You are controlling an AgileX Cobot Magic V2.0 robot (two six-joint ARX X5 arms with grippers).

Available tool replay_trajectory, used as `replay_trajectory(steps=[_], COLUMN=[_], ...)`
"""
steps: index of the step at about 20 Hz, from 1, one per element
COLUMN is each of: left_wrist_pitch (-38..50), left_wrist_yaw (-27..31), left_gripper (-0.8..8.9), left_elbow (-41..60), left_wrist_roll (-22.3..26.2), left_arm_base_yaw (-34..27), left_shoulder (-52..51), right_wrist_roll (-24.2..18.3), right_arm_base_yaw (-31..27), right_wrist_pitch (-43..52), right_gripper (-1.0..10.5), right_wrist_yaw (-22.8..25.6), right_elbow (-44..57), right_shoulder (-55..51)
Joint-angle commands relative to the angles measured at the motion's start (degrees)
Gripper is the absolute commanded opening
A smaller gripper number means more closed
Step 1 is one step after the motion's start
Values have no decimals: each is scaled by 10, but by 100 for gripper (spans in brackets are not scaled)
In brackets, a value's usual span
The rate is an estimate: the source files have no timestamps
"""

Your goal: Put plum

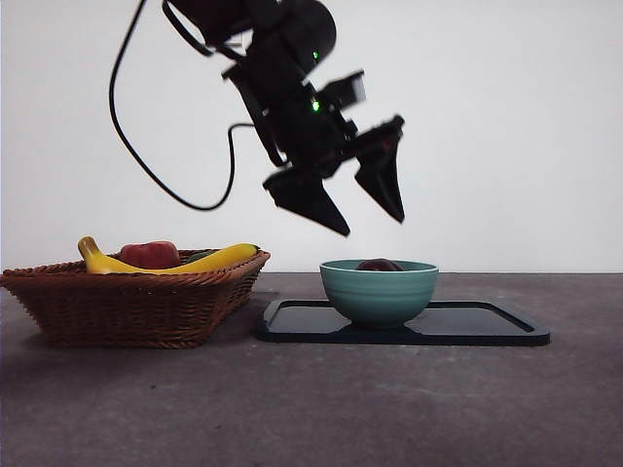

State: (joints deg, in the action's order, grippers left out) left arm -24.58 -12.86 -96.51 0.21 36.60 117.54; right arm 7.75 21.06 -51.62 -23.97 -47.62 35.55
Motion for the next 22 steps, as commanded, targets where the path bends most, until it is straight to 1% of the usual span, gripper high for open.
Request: replay_trajectory(steps=[1,4,7,16,17,19,22], left_wrist_pitch=[7,8,15,14,13,6,-3], left_wrist_yaw=[16,30,41,41,43,44,71], left_gripper=[404,404,404,400,383,281,270], left_elbow=[-16,-16,-16,-16,-16,-16,-16], left_wrist_roll=[13,36,37,37,37,37,37], left_arm_base_yaw=[12,19,25,37,37,37,38], left_shoulder=[27,39,50,71,71,71,71], right_wrist_roll=[5,6,6,8,8,8,8], right_arm_base_yaw=[3,3,3,3,3,3,3], right_wrist_pitch=[5,5,5,5,5,5,5], right_gripper=[221,221,221,221,221,221,221], right_wrist_yaw=[0,0,0,0,0,0,0], right_elbow=[-4,-4,-4,-4,-4,-4,-4], right_shoulder=[3,3,3,3,3,3,3])
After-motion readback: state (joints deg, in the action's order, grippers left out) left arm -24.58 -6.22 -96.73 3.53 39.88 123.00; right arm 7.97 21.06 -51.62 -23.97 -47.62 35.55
